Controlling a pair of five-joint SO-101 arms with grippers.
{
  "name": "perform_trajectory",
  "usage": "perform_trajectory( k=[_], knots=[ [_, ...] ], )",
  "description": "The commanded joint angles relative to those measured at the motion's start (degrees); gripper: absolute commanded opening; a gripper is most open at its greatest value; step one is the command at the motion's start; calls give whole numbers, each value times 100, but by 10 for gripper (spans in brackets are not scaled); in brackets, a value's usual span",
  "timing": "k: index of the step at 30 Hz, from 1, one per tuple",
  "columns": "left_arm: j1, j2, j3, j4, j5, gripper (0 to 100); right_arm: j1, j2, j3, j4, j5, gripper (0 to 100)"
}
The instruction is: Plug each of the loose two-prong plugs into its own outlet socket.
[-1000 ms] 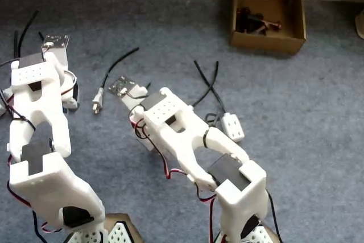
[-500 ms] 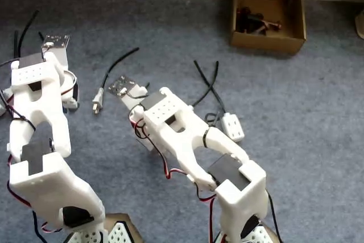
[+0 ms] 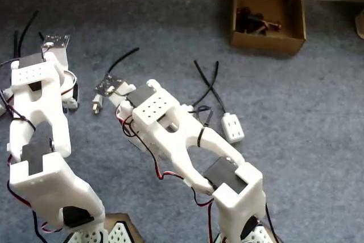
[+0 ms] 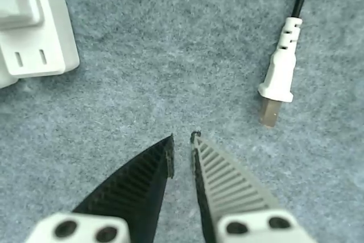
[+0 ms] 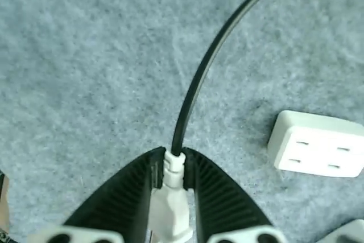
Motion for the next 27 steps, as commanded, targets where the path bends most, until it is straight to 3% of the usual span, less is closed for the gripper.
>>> perform_trajectory(
  k=[1,15,20,27],
  knots=[
    [-84,-321,-13,-62,-9,63,-145,-136,-576,312,62,6],
    [-92,-321,-13,-62,-9,63,145,-136,-2914,1877,475,6],
    [-84,-321,-4,-62,-9,63,347,-136,-2747,1886,1002,6],
    [-75,-312,22,-167,-9,63,488,-629,-2695,1877,1108,6]
  ],
)
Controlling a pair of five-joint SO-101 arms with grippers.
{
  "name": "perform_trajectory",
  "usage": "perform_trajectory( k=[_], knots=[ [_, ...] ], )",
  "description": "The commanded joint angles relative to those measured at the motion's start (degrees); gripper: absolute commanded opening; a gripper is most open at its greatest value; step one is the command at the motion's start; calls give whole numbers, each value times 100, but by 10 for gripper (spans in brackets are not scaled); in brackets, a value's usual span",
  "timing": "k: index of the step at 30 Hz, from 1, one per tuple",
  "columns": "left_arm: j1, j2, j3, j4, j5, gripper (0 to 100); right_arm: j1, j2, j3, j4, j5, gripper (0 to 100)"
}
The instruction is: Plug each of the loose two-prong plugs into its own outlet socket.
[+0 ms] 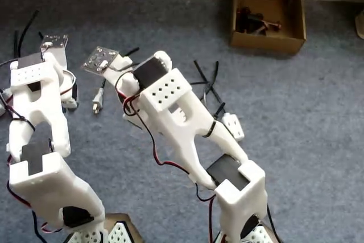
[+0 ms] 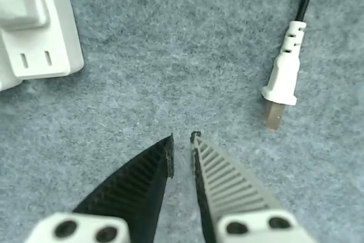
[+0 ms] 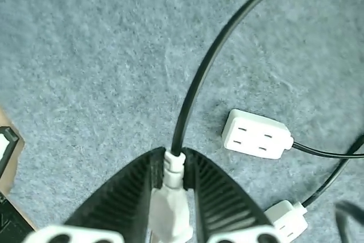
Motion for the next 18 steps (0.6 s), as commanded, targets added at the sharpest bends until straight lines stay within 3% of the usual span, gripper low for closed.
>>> perform_trajectory(
  k=[1,8,18],
  knots=[
    [-31,-312,13,-79,-9,63,145,-787,-127,75,88,6],
    [-22,-312,13,-62,-9,63,163,-1763,655,-48,62,6],
    [92,-312,13,-53,0,63,189,-3969,3495,-1745,88,6]
  ],
)
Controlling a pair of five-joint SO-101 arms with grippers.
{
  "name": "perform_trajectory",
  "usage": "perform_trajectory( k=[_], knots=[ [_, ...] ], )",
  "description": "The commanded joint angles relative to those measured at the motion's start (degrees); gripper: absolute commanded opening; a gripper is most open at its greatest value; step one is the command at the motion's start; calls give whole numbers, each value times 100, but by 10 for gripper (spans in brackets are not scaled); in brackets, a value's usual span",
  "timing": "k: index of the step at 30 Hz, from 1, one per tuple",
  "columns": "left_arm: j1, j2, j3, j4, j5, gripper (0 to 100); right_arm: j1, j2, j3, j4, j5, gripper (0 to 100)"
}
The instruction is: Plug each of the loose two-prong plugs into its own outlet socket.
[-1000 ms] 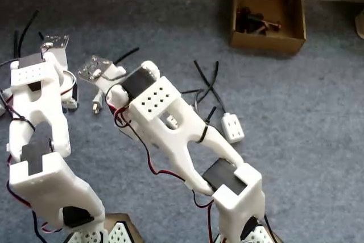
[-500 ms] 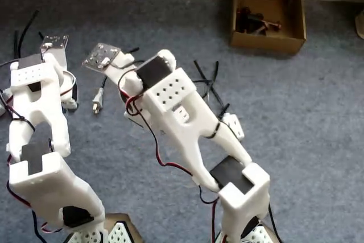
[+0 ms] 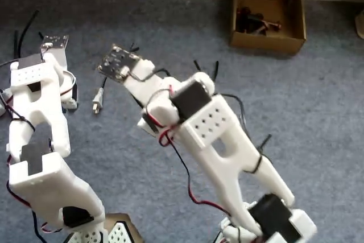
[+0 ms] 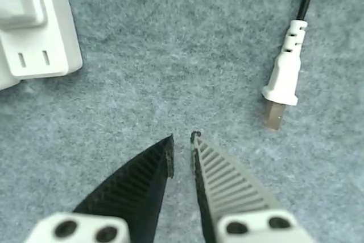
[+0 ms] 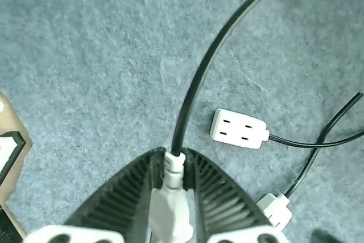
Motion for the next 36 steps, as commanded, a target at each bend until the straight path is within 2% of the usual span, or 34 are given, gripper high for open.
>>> perform_trajectory(
  k=[1,9,16,27,32,36],
  knots=[
    [127,-312,-31,-35,0,63,163,-980,945,-681,79,6],
    [180,-312,-31,-26,0,63,743,-1956,2387,-1807,44,6],
    [418,-312,75,-62,0,63,769,-2571,3415,-2993,-431,6],
    [602,-312,145,-70,0,63,804,-4277,6167,-5780,-475,5],
    [716,-338,154,-35,0,62,1270,-4084,6413,-5895,-484,5],
    [989,-356,154,-26,-9,60,1297,-3811,6413,-6229,-527,5]
  ],
)
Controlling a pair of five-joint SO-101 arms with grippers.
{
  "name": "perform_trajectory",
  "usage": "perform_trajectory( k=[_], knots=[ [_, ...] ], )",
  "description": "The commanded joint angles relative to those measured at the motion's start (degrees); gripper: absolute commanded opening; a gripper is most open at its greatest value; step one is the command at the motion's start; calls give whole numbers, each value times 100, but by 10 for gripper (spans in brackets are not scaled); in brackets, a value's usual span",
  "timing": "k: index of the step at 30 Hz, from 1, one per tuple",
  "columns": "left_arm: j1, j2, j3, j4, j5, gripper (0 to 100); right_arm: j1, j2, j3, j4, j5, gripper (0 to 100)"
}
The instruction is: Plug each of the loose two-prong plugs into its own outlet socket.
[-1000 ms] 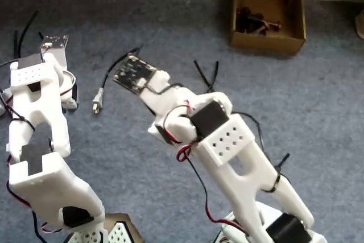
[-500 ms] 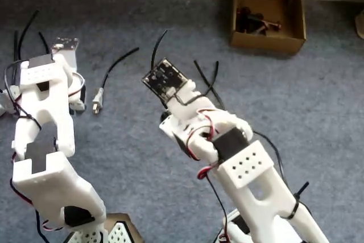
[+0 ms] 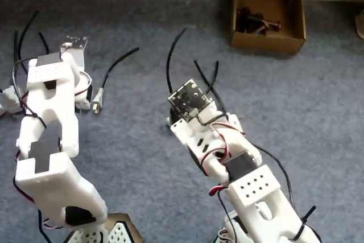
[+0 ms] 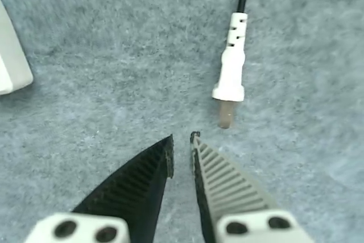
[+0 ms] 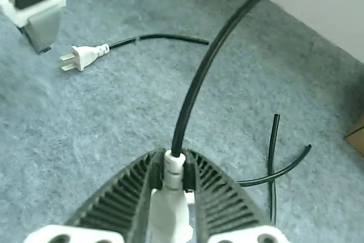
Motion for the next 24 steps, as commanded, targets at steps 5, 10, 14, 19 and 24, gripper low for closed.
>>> perform_trajectory(
  k=[5,10,14,19,24],
  knots=[
    [435,-374,-31,44,-167,59,92,119,338,-1499,-316,5],
    [857,-374,-75,334,-431,59,92,119,708,-2316,-563,5],
    [1165,-593,-40,484,-571,23,75,163,734,-2747,-580,5],
    [1402,-1226,4,905,-580,18,-198,171,734,-2809,-554,5],
    [2132,-1675,523,967,-1002,17,-198,163,734,-2818,-545,5]
  ],
)
